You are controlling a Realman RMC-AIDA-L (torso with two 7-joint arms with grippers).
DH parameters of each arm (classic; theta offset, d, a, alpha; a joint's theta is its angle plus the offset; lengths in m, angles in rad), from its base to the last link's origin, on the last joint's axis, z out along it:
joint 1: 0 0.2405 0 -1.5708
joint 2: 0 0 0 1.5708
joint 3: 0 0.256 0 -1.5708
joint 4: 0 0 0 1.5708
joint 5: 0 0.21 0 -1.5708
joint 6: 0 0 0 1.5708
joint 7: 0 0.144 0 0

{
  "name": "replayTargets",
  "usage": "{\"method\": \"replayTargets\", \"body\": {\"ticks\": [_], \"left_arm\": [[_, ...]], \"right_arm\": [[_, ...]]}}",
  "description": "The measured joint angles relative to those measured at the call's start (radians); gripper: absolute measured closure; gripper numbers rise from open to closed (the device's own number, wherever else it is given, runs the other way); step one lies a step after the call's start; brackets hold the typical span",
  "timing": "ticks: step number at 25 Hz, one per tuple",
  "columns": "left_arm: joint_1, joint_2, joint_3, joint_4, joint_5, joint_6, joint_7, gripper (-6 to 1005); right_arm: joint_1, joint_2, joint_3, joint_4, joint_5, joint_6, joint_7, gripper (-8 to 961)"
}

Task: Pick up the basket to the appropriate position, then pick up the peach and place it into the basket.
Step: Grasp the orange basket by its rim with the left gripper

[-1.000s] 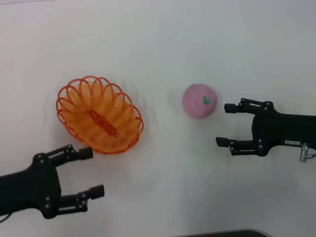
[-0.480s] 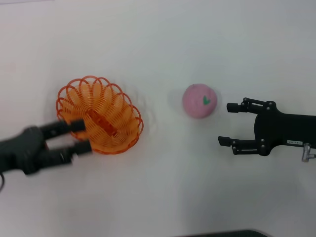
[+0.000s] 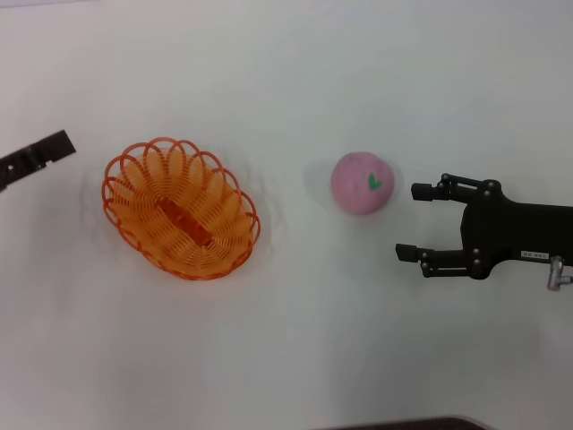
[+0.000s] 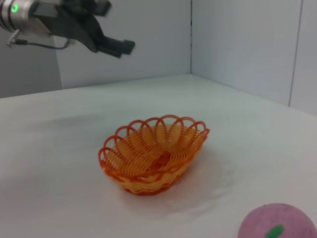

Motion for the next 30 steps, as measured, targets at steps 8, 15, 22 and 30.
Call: {"method": "replayTargets", "body": {"ticks": [8,15,22,30], "left_arm": [[-0.006,-0.034,0.079,0.092,0.009,-0.198,-0.018,147],[0.010,-0.109,0.236,0.304,0.017,-0.304,-0.059,147],[0.002,-0.118,0.425,0.436,0.065,-0.372,-0.155,148],[-0.028,-0.125,0.621,0.573,0.208,-0.437,-0.264,149]], "right_arm": [[0.006,0.000,0.000,-0.003,0.000,-0.004,0.018,69],[0.006,-0.001,0.000,-0.010,0.003,-0.004,0.023,68],[0.006,-0.002,0.000,-0.015,0.004,-0.004,0.032,68],[0.008,-0.002,0.000,-0.017,0.005,-0.004,0.037,68]]}}
